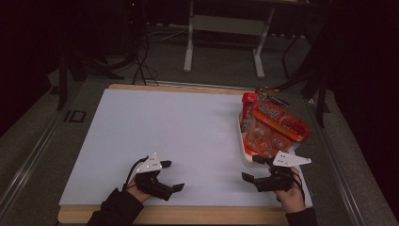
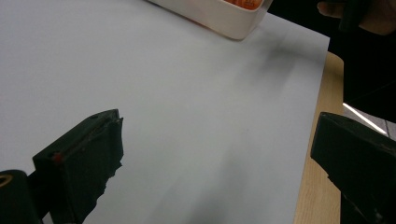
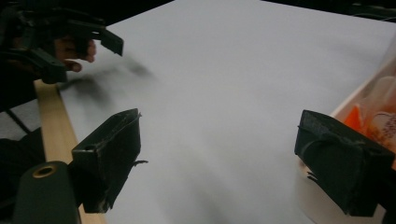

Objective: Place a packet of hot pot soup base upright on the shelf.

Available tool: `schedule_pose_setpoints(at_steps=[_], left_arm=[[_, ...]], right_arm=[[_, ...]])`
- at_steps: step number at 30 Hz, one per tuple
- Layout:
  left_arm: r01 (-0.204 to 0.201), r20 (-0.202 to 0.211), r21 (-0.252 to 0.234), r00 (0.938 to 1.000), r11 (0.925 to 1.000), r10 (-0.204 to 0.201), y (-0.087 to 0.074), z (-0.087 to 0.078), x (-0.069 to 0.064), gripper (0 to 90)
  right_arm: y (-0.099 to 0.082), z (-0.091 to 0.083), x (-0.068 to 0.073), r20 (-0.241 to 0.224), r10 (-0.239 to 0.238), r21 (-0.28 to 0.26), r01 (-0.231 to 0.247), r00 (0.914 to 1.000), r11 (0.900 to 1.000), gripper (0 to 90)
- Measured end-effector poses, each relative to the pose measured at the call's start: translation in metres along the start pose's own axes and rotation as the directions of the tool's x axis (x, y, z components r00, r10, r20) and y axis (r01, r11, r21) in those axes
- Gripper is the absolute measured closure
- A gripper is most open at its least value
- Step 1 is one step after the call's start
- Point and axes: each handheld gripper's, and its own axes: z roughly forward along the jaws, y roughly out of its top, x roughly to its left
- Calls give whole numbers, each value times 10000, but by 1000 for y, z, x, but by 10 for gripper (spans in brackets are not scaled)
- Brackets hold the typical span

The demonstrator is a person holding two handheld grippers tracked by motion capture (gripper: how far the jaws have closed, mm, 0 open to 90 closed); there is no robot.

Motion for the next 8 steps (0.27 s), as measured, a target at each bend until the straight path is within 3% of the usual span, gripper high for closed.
schedule_pose_setpoints(at_steps=[8], left_arm=[[18, -14, 12, 10000, 10000, -18, -1, 0, 1, 25]], right_arm=[[-1, 1, -2, -58, 172, -5, -172, 9998, 9999, 141]])
